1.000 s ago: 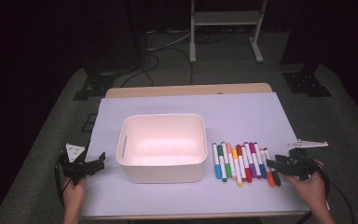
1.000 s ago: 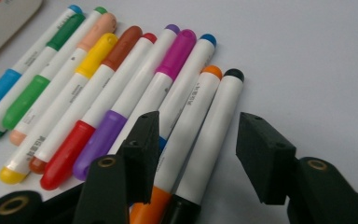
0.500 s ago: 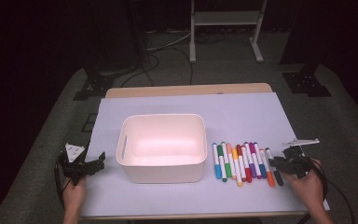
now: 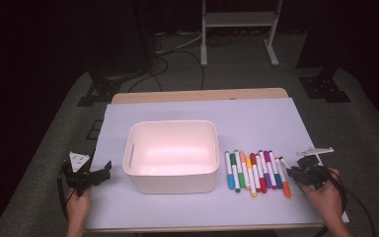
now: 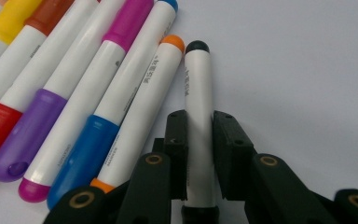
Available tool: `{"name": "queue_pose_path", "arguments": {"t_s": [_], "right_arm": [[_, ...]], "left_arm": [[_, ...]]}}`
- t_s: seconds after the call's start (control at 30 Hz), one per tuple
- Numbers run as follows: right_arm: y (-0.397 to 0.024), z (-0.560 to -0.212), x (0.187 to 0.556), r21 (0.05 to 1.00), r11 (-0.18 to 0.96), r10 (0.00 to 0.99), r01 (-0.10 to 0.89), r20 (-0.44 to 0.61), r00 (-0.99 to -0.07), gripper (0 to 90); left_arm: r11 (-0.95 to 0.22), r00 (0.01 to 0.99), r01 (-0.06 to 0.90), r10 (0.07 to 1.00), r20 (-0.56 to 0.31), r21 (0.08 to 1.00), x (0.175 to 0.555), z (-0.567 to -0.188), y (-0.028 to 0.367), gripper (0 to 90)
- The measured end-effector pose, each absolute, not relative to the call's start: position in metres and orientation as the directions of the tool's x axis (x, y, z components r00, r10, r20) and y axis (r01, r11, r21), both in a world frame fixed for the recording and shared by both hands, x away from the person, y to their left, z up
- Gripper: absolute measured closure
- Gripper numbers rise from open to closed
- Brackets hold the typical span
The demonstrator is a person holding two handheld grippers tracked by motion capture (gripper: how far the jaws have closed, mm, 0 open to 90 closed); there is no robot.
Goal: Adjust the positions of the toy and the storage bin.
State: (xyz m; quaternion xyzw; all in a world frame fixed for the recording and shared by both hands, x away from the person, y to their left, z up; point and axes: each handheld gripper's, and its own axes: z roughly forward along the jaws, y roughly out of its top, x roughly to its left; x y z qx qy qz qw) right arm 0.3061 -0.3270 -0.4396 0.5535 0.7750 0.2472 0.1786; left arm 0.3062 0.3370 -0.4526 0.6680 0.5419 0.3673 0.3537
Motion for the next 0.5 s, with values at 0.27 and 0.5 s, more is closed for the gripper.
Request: {"name": "queue_pose_path", "arguments": {"t_s": [0.27, 0.5], "right_arm": [[-0.331, -0.429, 0.302, 0.608, 0.247, 0.936, 0.754, 0.050, -0.348, 75.6], [-0.326, -0.400, 0.297, 0.646, 0.255, 0.901, 0.719, 0.112, -0.419, 75.6]], "left_arm": [[-0.170, 0.151, 0.466, 0.982, 0.111, 0.868, 0.306, -0.453, 0.337, 0.0], [-0.174, 0.157, 0.460, 0.981, 0.113, 0.871, 0.306, -0.453, 0.336, 0.0]]}}
